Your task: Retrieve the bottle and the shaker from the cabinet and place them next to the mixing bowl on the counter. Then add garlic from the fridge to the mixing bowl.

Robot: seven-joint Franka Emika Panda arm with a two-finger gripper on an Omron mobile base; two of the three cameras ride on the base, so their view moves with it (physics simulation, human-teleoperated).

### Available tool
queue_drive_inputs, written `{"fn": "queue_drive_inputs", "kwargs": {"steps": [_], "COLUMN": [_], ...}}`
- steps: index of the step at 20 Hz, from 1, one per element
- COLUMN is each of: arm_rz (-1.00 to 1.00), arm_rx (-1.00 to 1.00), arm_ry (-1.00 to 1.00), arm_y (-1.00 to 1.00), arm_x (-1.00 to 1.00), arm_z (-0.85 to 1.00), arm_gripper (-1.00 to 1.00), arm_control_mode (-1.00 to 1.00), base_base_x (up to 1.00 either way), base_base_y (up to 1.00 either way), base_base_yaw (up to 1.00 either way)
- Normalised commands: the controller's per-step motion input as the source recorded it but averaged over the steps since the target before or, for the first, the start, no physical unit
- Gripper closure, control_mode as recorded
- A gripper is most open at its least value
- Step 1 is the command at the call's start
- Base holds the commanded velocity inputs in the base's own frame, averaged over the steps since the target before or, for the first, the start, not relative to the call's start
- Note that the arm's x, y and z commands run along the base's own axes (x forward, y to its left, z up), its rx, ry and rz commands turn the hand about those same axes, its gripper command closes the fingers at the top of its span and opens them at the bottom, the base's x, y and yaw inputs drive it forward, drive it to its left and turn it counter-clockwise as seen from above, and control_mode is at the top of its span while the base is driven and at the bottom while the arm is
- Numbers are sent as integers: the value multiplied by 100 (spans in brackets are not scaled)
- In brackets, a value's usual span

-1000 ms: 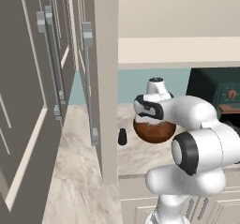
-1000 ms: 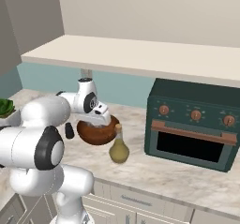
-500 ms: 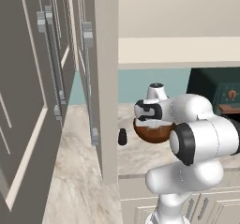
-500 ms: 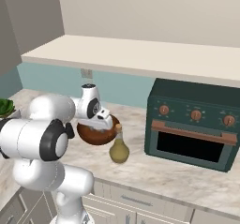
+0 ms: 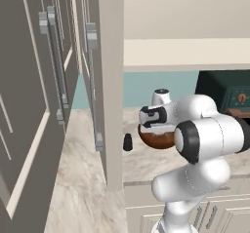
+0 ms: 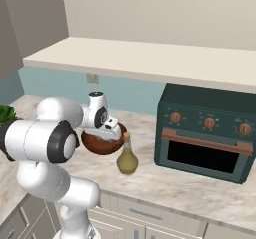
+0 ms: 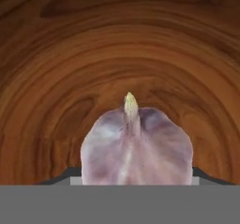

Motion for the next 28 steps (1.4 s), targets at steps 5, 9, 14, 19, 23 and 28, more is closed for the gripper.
{"fn": "queue_drive_inputs", "kwargs": {"steps": [5,9,14,19,23,28], "arm_rz": [0,0,0,0,0,0], "arm_rx": [0,0,0,0,0,0], "arm_ry": [0,0,0,-7,-9,-9], "arm_y": [0,0,0,0,0,0], "arm_x": [1,0,-1,-24,-25,-42], "arm_z": [-17,0,1,28,49,55], "arm_gripper": [100,100,-100,-100,-100,-100], "arm_control_mode": [-100,-100,-100,-100,-100,-100], "base_base_x": [0,0,0,0,0,0], "base_base_y": [0,0,0,0,0,0], "base_base_yaw": [0,0,0,0,0,0]}}
